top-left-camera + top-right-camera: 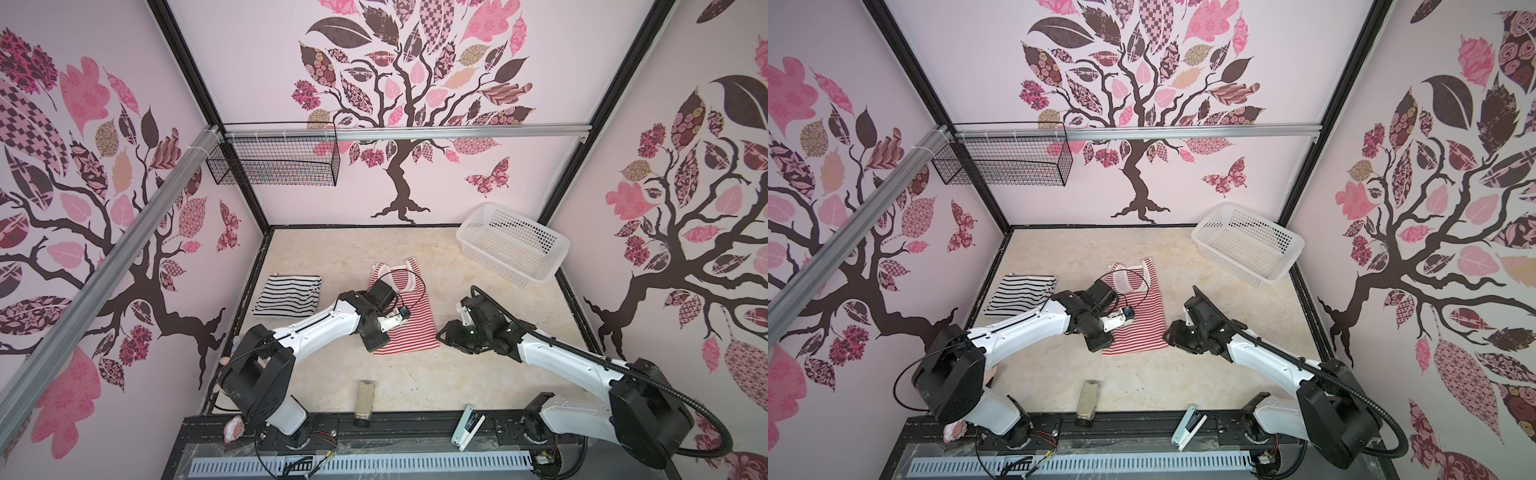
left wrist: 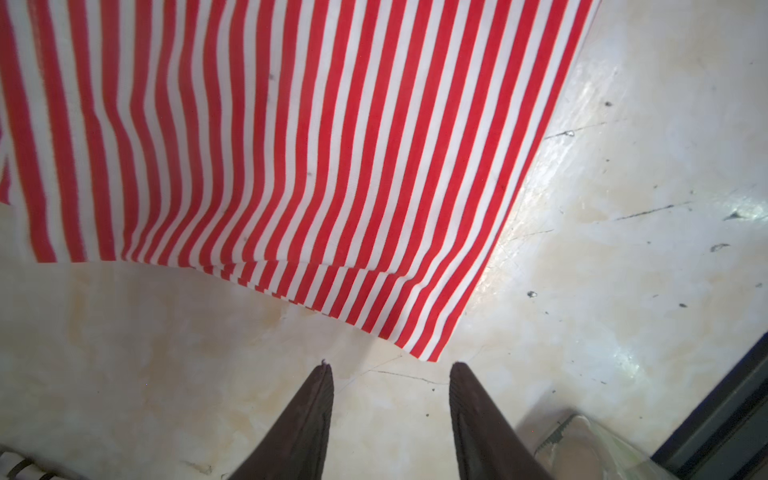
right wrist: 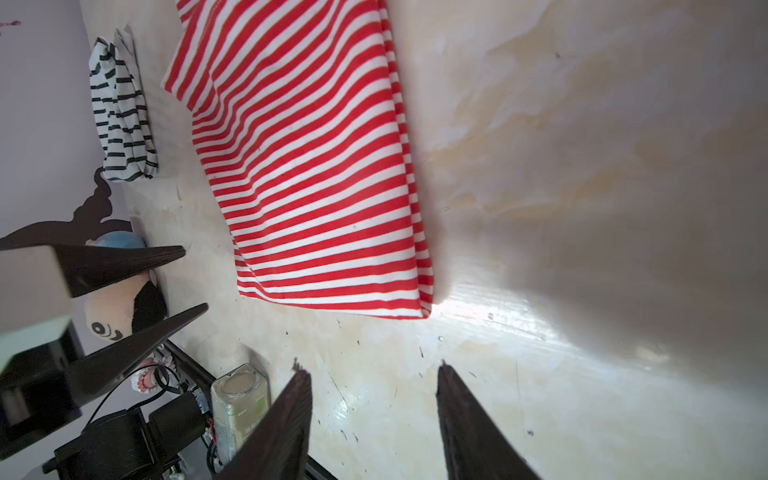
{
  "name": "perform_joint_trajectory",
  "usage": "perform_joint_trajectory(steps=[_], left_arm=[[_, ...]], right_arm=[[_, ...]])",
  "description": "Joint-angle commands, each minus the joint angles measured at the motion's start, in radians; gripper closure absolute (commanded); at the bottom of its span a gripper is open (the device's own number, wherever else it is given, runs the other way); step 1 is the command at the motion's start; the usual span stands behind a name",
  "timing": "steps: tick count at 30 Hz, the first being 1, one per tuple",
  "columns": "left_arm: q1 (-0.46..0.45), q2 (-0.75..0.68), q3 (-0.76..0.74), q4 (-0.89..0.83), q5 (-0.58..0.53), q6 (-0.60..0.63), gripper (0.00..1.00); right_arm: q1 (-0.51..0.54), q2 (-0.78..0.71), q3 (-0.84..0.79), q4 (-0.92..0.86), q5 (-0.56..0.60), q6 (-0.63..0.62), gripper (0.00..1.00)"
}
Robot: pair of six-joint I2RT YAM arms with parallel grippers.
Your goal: Fold and stack the tank tops
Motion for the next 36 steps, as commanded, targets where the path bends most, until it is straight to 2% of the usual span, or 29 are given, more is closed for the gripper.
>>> perform_joint_trajectory(steps=[1,4,10,15,20,24,27,30,36], left_arm=[[-0.009,-0.038,-0.050,0.050,-0.007,0.021,0.48],[-0.017,-0.056,-0.085,0.078,-0.030,0.042,0.42],[-0.033,-0.055,-0.142,0.130,-0.082,0.056,0.42],[-0.045,-0.069,-0.166,0.148,-0.089,0.053,0.42],[-0.048,-0.102,-0.184,0.160,-0.076,0.054,0.42],[-0.053,-0.112,-0.193,0.161,-0.069,0.061,0.41],[-0.072,-0.110,-0.202,0.170,-0.078,0.068,0.41],[-0.105,-0.100,-0.208,0.187,-0.096,0.070,0.41],[-0.180,-0.032,-0.209,0.237,-0.173,0.076,0.41]], right_arm=[[0.005,0.066,-0.012,0.067,-0.034,0.052,0.48],[0.005,0.126,-0.010,0.120,-0.054,0.067,0.48],[0.008,0.206,-0.003,0.180,-0.073,0.092,0.49],[0.010,0.247,0.006,0.179,-0.071,0.089,0.54],[0.011,0.288,0.014,0.194,-0.072,0.093,0.66],[0.011,0.285,0.016,0.191,-0.064,0.094,0.85],[0.010,0.254,0.023,0.171,-0.056,0.092,0.94],[0.010,0.213,0.039,0.125,-0.039,0.080,0.98],[0.010,0.164,0.053,0.078,-0.029,0.066,1.00]])
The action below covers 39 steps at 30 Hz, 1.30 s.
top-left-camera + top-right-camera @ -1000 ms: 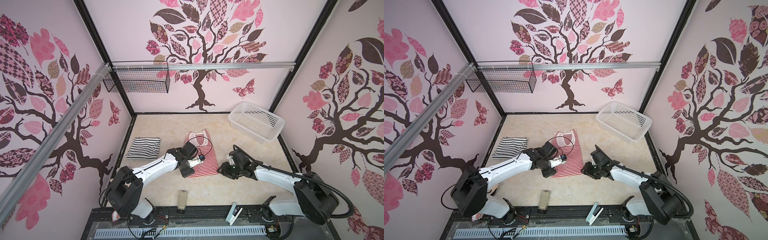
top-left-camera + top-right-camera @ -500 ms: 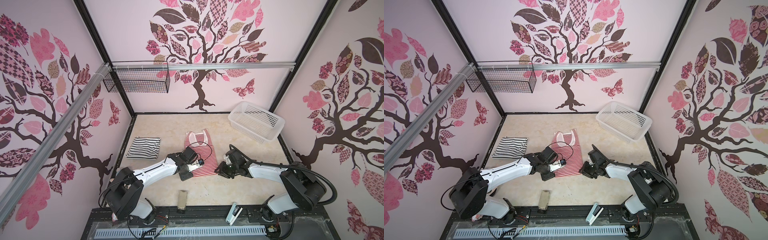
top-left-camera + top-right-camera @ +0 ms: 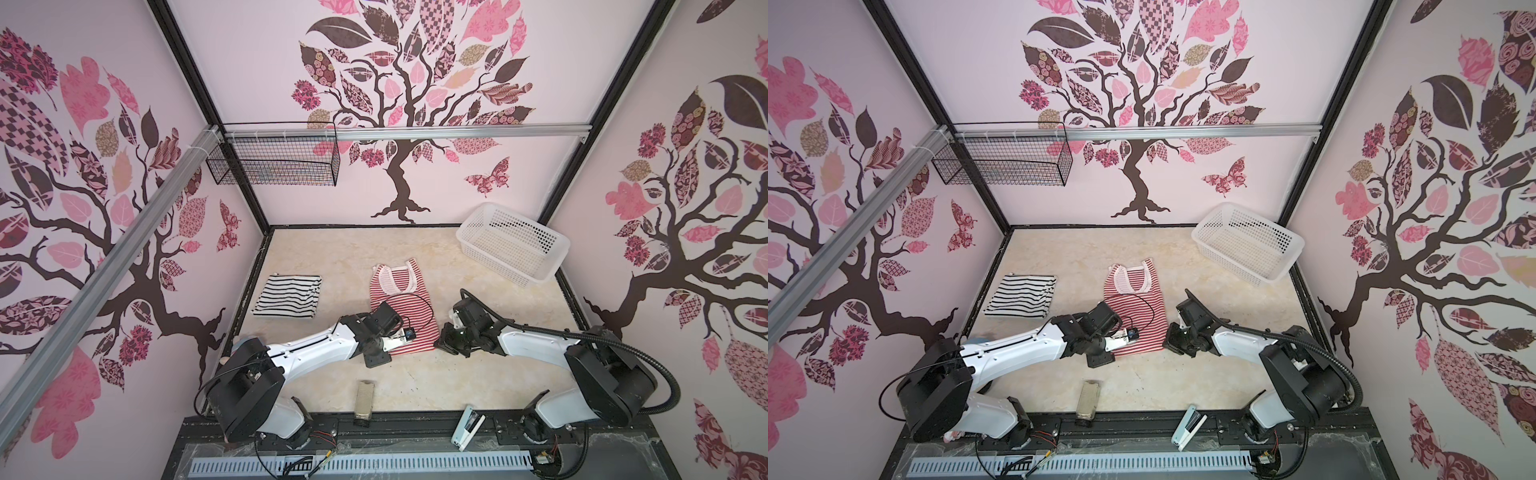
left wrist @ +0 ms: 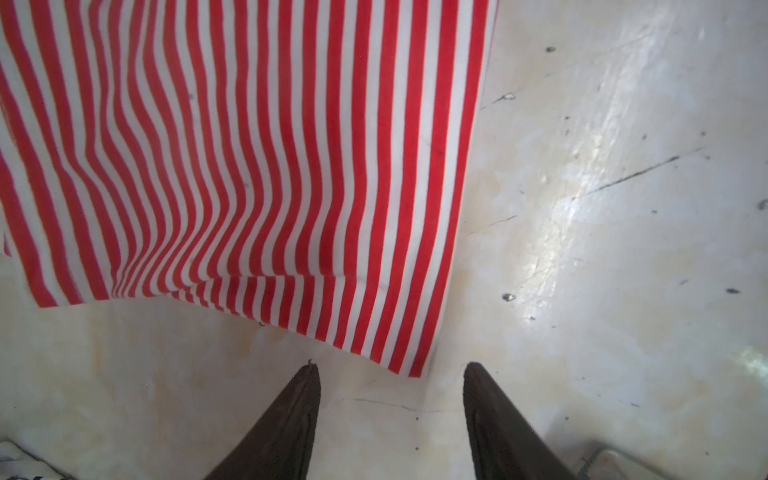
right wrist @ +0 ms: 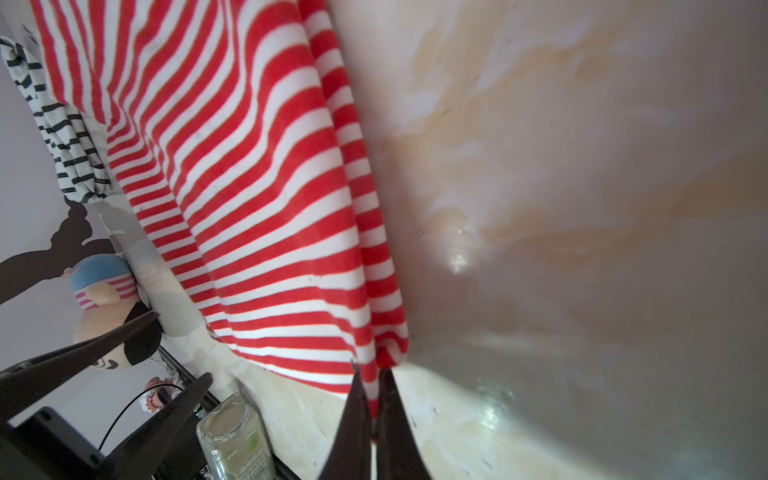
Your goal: Fold and stack the tank tops
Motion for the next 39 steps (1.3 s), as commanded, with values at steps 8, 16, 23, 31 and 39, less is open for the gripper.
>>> perform_joint_trajectory(steps=[8,16,23,31,39], left_arm=[[-0.033,0.095,-0.008,0.063,-0.084,0.020,0.42],[-0.033,0.110,-0.020,0.063,-0.057,0.034,0.67],[-0.033,0.100,0.004,0.029,0.005,0.027,1.00],[-0.046,0.078,0.148,-0.144,0.275,-0.001,1.00],[-0.153,0.150,0.361,-0.296,0.522,-0.020,1.00]], right_arm=[[0.005,-0.067,0.051,-0.079,0.026,-0.019,1.00],[0.005,-0.088,0.071,-0.091,0.029,-0.018,1.00],[0.003,-0.108,0.081,-0.121,0.047,-0.025,1.00],[-0.038,-0.266,0.047,-0.249,0.078,-0.058,1.00],[-0.101,-0.542,0.076,-0.518,0.135,-0.118,1.00]])
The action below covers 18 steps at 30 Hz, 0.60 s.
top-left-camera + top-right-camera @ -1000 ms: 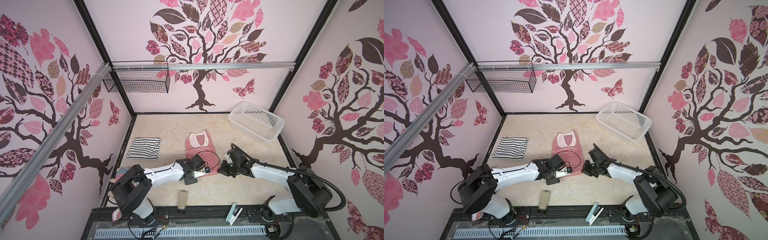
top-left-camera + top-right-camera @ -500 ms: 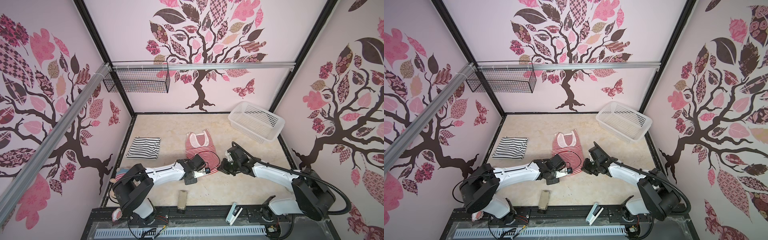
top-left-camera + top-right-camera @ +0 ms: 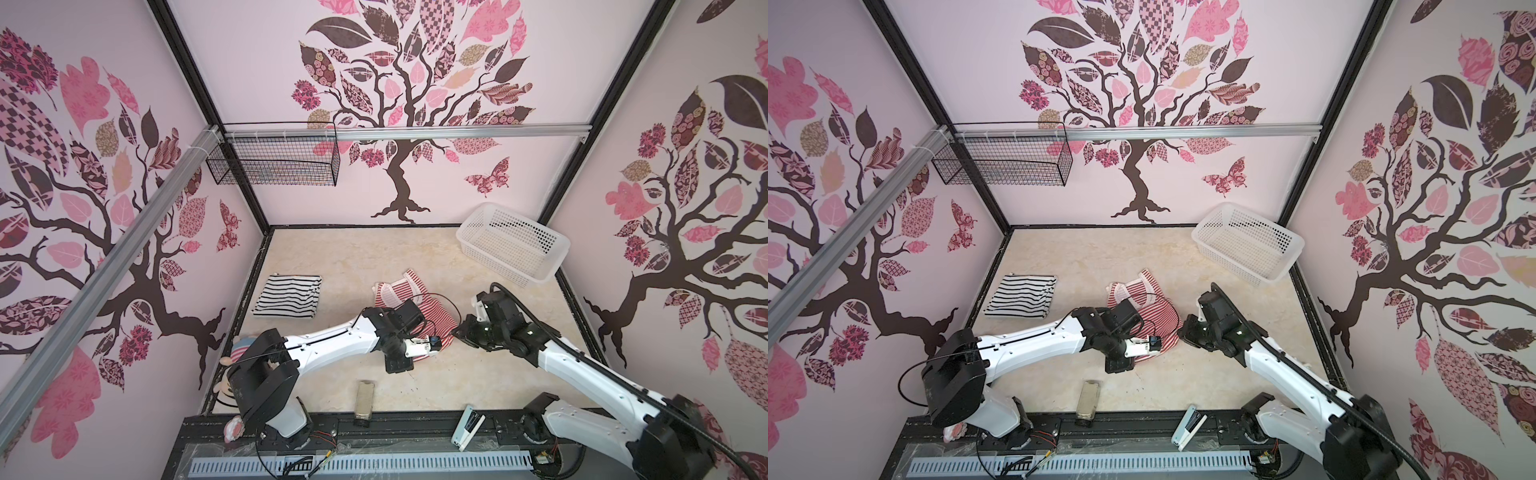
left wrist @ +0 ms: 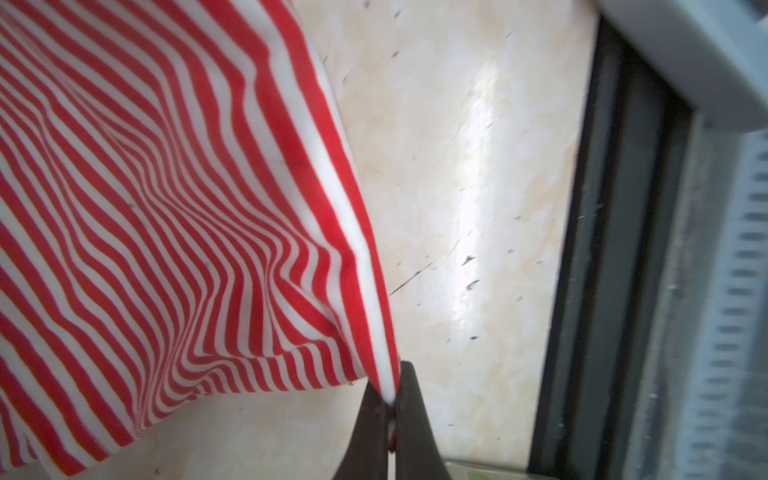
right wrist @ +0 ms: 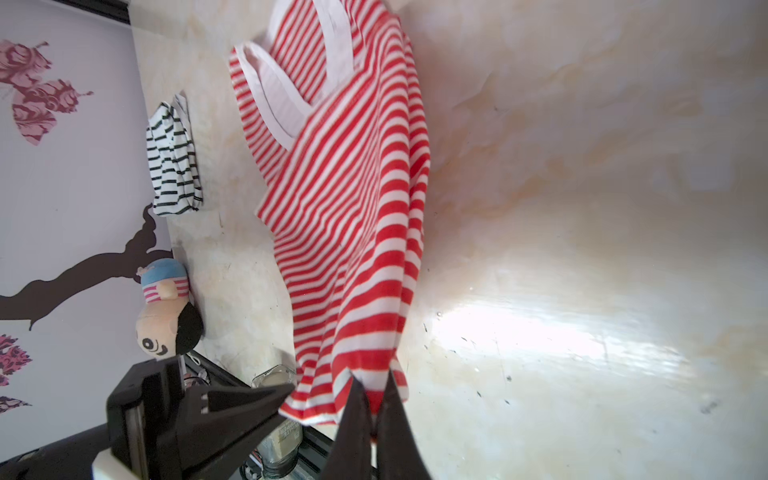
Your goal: Fold and stack the tank tops
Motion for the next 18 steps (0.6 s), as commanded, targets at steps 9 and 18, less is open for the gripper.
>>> perform_joint_trajectory(steps=[9,18], left_arm=[[-0.126,0.094,0.263,-0.169,0.463,-0.065,1.00],[0.024,0.027,0.199,-0.093,0.490,-0.079,1.00]], right_arm=[[-0.046,-0.155,0.191,-0.363,0.104,-0.099,0.98],[-0.047,0.016,0.335,-0.291,0.078,-0.143,0.98]])
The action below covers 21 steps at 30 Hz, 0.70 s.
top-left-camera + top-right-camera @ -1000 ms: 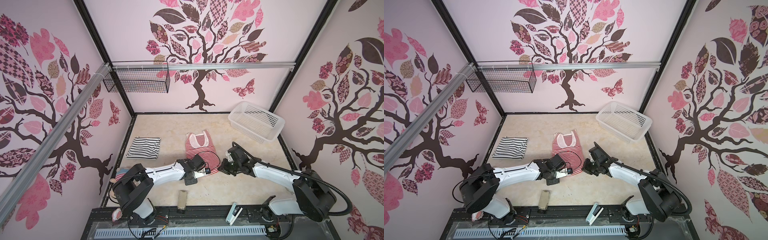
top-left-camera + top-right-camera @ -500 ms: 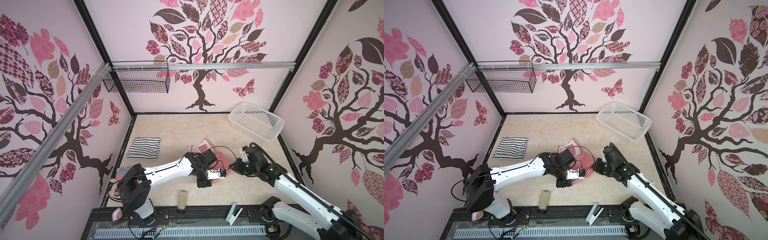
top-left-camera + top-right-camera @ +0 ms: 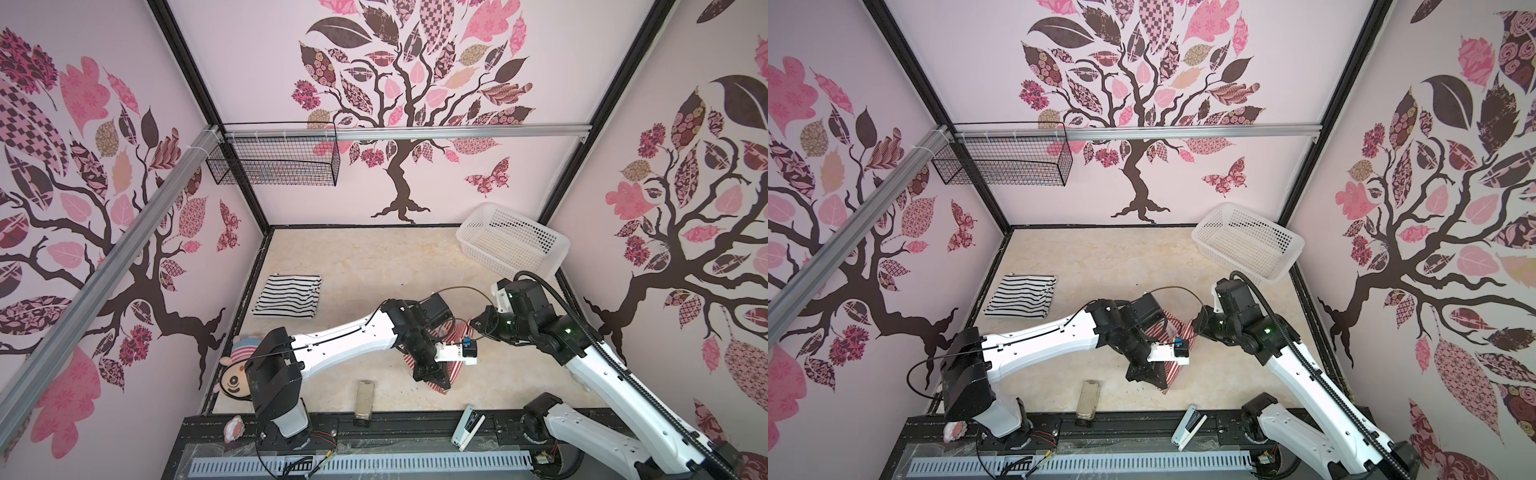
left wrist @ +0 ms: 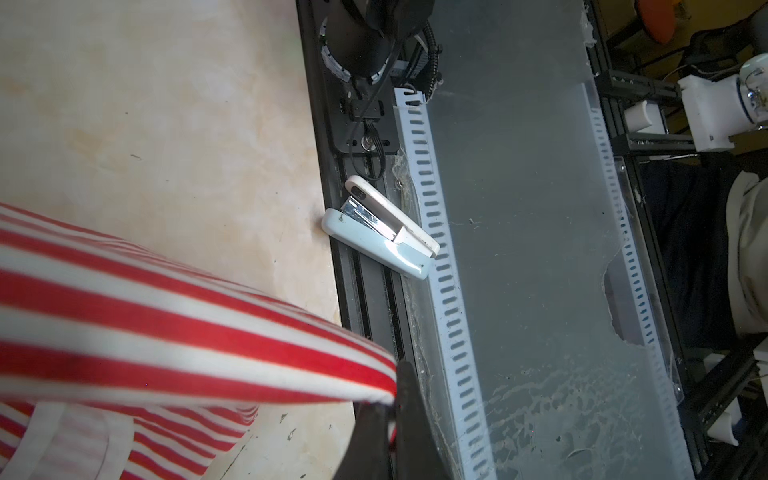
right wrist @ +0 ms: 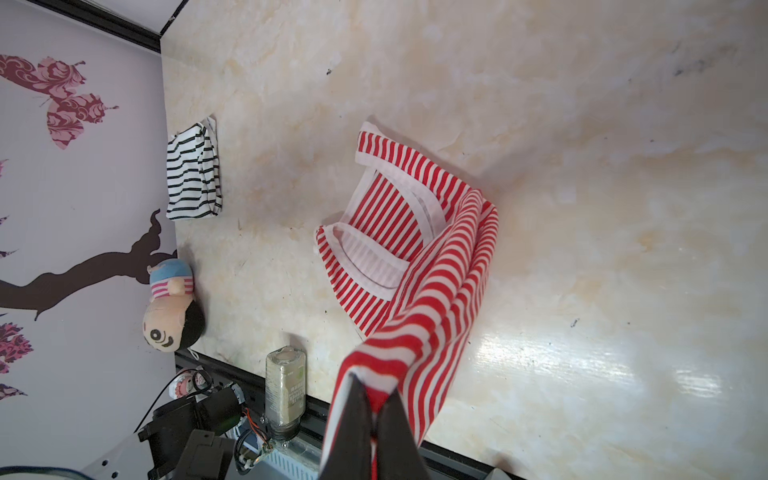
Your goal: Fold and stack the tank tops
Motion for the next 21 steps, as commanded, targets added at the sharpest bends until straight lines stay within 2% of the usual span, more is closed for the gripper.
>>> perform_joint_trajectory(steps=[1,10,21], left_arm=[[0.107,-0.031,-0.048,0.009,0.054,-0.006,1.00],[0.391,0.014,-0.145,0.023,0.083,0.081,1.00],[0.621,0.181,-0.120,0.076,0.071,0.148,1.00]], right_arm=[[-0.006,0.081,0.056,0.064,0.001,-0.037,0.98],[-0.006,0.430,0.172,0.241,-0.104,-0.082,0.98],[-0.001,0.857,0.453,0.329,-0.189,-0.100,0.98]])
